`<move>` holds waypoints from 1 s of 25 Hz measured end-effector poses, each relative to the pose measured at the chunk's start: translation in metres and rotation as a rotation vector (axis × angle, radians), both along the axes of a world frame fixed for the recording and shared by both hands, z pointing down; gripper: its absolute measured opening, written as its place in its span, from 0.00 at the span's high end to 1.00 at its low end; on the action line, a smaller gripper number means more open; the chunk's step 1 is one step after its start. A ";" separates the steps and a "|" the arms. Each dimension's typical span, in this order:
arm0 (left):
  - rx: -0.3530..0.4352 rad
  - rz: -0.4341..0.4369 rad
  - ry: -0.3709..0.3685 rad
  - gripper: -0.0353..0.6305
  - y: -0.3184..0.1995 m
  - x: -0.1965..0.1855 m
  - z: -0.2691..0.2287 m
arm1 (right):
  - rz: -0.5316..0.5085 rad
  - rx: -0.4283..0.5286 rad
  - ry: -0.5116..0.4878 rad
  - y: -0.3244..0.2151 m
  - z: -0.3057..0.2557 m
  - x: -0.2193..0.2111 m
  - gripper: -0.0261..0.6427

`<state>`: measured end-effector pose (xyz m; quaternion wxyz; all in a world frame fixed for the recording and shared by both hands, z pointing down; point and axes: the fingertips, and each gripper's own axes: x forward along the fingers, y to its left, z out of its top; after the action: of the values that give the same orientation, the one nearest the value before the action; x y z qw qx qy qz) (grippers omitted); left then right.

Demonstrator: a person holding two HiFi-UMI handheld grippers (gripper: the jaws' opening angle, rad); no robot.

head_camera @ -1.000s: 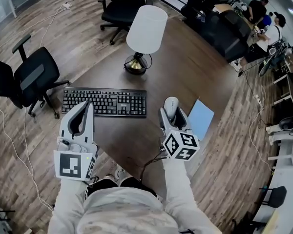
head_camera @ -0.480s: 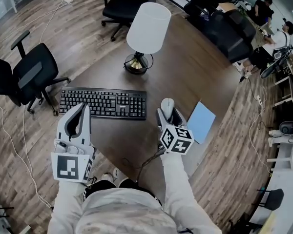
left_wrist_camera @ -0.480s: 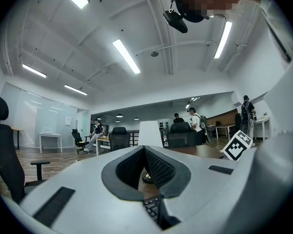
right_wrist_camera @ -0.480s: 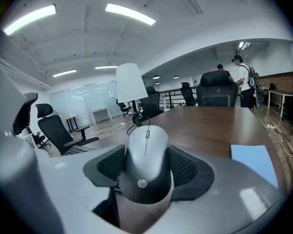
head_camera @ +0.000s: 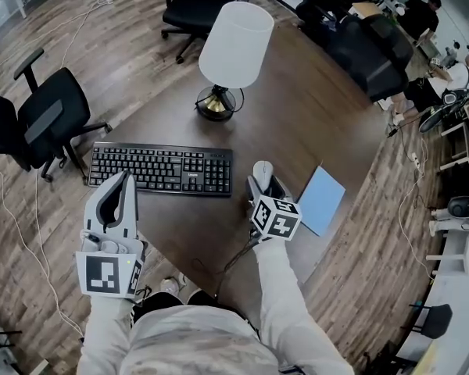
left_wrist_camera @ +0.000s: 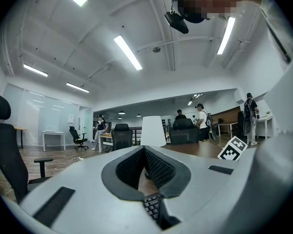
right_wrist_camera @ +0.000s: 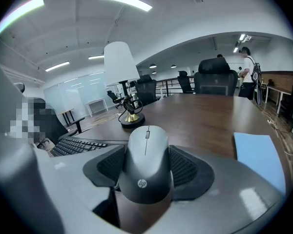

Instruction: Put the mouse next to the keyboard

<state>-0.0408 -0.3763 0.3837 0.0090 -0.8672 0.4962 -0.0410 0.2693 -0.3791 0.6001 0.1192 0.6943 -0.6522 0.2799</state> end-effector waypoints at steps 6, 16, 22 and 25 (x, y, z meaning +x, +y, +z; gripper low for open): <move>-0.018 -0.016 -0.013 0.94 -0.003 -0.002 0.007 | -0.007 -0.060 0.010 -0.006 0.023 0.004 0.52; -0.037 -0.038 -0.034 0.94 -0.006 -0.005 0.015 | -0.004 -0.136 0.000 -0.017 0.053 0.007 0.52; -0.043 -0.050 -0.040 0.94 -0.007 -0.008 0.018 | 0.001 -0.177 0.015 -0.021 0.065 0.007 0.52; -0.045 -0.055 -0.044 0.94 -0.006 -0.009 0.020 | 0.008 -0.196 0.015 -0.021 0.071 0.008 0.52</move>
<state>-0.0500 -0.3824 0.4035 -0.0007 -0.8521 0.5185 -0.0714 0.2773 -0.3997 0.6708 0.1902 0.6840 -0.6180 0.3375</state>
